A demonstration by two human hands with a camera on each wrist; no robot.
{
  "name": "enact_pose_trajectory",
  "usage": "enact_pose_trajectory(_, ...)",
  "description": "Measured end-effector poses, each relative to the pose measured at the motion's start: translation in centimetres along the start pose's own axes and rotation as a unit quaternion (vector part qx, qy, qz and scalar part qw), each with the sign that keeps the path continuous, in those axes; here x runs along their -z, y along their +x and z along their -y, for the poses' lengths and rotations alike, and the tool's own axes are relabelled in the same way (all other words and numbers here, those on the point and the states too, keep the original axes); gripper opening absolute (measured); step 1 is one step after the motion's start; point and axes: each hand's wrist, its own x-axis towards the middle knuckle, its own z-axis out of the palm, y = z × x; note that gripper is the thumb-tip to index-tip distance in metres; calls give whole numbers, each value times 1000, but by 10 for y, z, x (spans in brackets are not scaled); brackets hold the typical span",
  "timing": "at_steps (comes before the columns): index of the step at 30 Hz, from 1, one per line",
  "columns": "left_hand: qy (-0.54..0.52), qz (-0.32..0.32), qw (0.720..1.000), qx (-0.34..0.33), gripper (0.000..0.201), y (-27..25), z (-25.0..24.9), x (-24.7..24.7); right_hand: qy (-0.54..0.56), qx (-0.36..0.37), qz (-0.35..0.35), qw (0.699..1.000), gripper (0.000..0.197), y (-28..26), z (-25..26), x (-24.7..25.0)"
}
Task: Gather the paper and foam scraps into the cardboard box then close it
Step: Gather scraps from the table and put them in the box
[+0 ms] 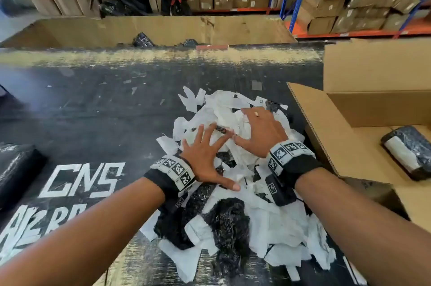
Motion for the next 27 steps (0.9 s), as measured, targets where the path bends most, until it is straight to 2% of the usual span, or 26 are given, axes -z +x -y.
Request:
enact_pose_trajectory(4,37,51,997,38,154,22,17,-14,24,-90,92,991,115,48,2,-13)
enact_pose_trajectory(10,-2,48,997,56,153,46,49,-26,-20,-104,186,977,144,110,-18,-36)
enact_pose_trajectory(14,-23,35,997,67,155,75,71,-21,-30,-113,243,963,151,144,-29,-51)
enact_pose_trajectory(19,-23,49,995,89,156,97,89,-32,-15,-89,345,934,153,145,-31,-82)
enact_pose_trajectory(22,-20,40,995,89,152,105,94,-36,-47,-67,334,939,153,134,-32,-98)
enact_pose_trajectory(27,-46,11,997,60,136,108,94,-36,-55,-59,305,949,134,117,-36,-106)
